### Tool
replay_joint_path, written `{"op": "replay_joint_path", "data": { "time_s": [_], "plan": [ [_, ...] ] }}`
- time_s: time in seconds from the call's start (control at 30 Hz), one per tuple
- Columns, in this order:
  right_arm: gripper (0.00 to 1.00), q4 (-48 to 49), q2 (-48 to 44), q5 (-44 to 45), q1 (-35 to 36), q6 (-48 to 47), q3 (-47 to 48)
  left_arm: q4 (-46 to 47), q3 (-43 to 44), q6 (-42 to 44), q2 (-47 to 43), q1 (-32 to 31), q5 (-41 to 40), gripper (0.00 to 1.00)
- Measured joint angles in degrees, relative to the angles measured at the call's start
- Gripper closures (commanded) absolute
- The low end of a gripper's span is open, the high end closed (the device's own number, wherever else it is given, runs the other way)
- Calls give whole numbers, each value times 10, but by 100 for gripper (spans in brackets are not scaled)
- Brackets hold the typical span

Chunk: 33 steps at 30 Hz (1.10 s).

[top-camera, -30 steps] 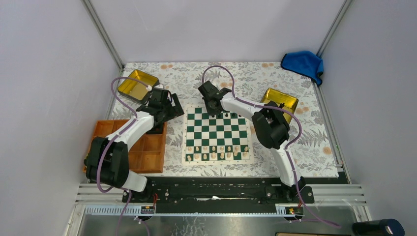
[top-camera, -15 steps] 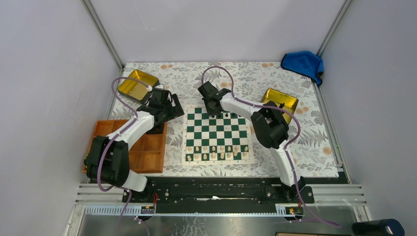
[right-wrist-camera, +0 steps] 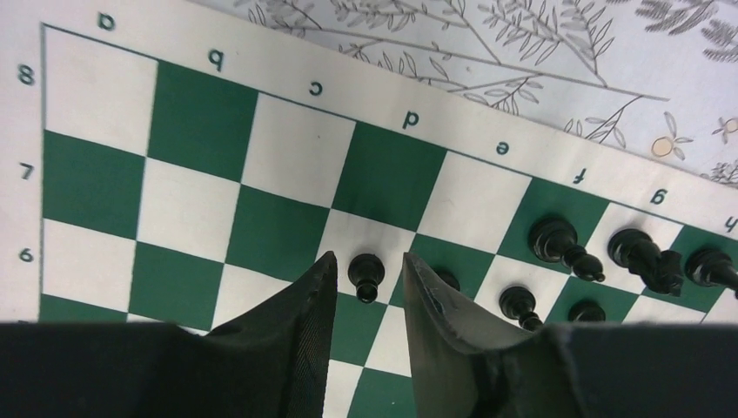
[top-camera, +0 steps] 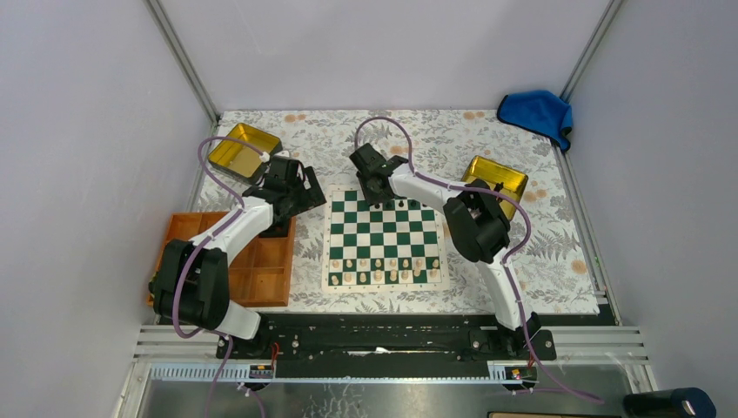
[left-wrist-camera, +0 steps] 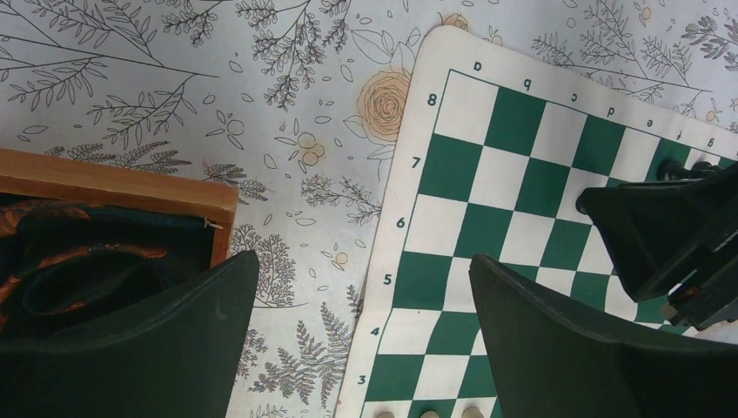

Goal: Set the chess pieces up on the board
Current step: Place the chess piece on the chessboard, then pick up the chess piece from the storage box.

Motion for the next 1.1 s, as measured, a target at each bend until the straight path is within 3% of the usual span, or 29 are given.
{"op": "replay_joint_path", "data": {
  "time_s": [0.43,0.7,0.93,1.1],
  "plan": [
    [60,-5,-7,40,0,-26,50,2,8,-1,0,1,-7,1],
    [60,-10,-110,92,-18,-29,49,4,18,-7,0,7,-30,1],
    [59,19,-256,137,-108,0,-78,19,37,-11,0,7,-46,1],
    [59,23,-283,141,-200,23,-165,21,37,-19,1,7,-47,1]
  ]
}}
